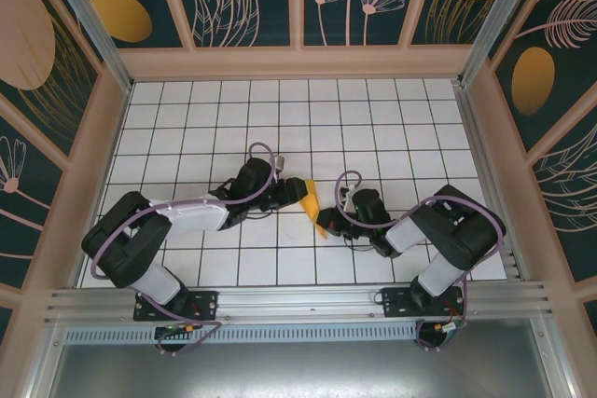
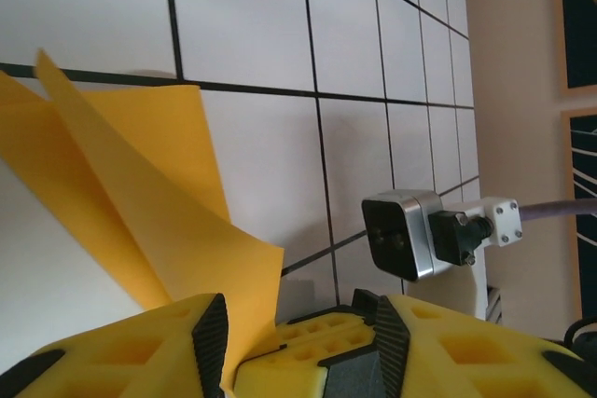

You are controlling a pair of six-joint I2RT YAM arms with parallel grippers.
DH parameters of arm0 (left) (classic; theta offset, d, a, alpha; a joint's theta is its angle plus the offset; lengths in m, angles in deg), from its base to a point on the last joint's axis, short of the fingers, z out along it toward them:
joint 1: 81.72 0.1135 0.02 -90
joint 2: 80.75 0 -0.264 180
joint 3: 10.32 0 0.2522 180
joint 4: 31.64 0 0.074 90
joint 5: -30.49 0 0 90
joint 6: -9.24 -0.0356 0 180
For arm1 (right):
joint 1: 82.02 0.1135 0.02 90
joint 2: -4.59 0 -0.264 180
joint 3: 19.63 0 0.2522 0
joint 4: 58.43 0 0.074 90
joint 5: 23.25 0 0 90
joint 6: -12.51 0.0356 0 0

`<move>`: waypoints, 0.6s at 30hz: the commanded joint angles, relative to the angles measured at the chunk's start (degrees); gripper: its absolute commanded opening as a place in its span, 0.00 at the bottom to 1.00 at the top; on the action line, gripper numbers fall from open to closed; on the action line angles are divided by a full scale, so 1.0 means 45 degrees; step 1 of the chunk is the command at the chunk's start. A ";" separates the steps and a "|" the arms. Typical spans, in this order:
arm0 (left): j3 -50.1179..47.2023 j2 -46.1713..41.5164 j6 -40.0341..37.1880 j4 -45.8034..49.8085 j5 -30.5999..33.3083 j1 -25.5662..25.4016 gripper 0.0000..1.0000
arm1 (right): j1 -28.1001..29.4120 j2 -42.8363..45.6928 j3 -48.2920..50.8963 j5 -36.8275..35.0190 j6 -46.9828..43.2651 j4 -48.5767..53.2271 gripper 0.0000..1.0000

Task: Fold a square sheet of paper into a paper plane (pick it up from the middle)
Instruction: Fold the wing for the fifth time at the center of the table.

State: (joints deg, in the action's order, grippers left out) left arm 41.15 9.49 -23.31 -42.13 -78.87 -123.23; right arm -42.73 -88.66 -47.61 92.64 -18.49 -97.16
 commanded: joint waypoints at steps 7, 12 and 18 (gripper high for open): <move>0.0247 0.1099 -0.0012 -0.1760 -0.1226 -0.0138 0.49 | -0.0137 -0.0630 -0.0104 0.0673 0.0742 -0.1186 0.00; 0.0154 0.1519 0.0104 -0.2123 -0.1270 -0.0156 0.50 | -0.0149 -0.0876 -0.0032 0.0617 0.1012 -0.1389 0.00; 0.0048 0.1525 0.0065 -0.2286 -0.1313 -0.0179 0.52 | -0.0253 -0.1268 0.0070 0.0712 0.1547 -0.1953 0.00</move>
State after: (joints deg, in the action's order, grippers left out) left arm 41.15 16.15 -23.22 -49.47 -83.57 -123.74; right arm -43.16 -93.08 -47.61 95.04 -13.46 -102.43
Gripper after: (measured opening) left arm 0.521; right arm 0.050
